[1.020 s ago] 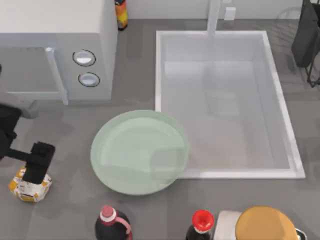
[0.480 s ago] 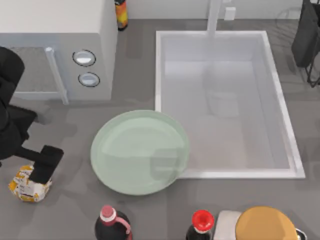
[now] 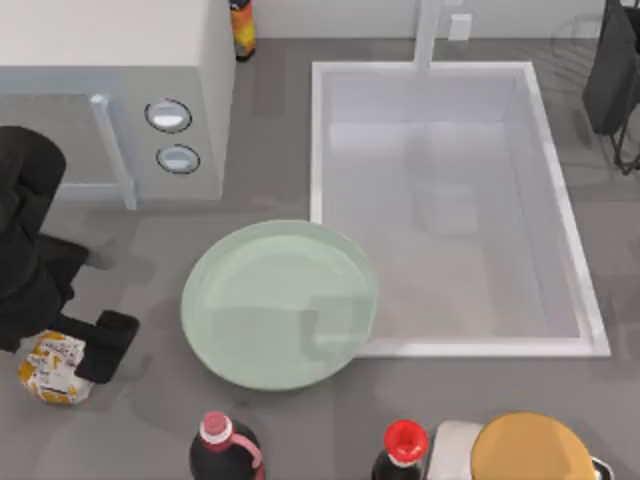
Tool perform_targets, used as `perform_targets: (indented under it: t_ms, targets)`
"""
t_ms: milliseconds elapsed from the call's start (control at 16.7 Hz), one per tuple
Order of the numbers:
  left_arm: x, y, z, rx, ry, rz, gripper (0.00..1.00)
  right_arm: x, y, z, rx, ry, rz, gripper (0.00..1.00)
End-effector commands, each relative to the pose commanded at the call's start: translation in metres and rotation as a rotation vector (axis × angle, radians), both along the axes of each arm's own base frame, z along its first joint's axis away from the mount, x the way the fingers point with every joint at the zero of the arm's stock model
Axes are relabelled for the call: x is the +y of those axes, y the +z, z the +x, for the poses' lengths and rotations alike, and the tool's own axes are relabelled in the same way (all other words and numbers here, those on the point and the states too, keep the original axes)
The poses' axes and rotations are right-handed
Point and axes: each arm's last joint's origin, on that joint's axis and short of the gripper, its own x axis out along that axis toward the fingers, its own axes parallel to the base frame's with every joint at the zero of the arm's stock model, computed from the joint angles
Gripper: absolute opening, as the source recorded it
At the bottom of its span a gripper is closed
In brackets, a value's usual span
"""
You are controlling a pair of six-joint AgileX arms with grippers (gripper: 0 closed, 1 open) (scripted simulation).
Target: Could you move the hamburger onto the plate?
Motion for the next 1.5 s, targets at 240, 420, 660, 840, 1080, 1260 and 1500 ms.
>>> perform_targets:
  t_ms: [240,420,660,840,1080,1260,1500]
  targets:
    - [0.0,-0.036,-0.002,0.001,0.0,0.0,1.0,0.0,0.0,0.0,0.0,0.0,0.0,1.0]
    - [0.0,-0.041,-0.003,0.005,0.0,0.001,1.0,0.0,0.0,0.0,0.0,0.0,0.0,1.0]
    - [0.0,-0.041,-0.003,0.005,0.0,0.001,0.85,0.0,0.0,0.0,0.0,0.0,0.0,1.0]
    - [0.0,-0.041,-0.003,0.005,0.0,0.001,0.62,0.0,0.0,0.0,0.0,0.0,0.0,1.0]
    - [0.0,-0.041,-0.003,0.005,0.0,0.001,0.32,0.0,0.0,0.0,0.0,0.0,0.0,1.0]
    - [0.0,-0.041,-0.003,0.005,0.0,0.001,0.1,0.0,0.0,0.0,0.0,0.0,0.0,1.0]
    - [0.0,-0.041,-0.003,0.005,0.0,0.001,0.0,0.0,0.0,0.0,0.0,0.0,0.0,1.0]
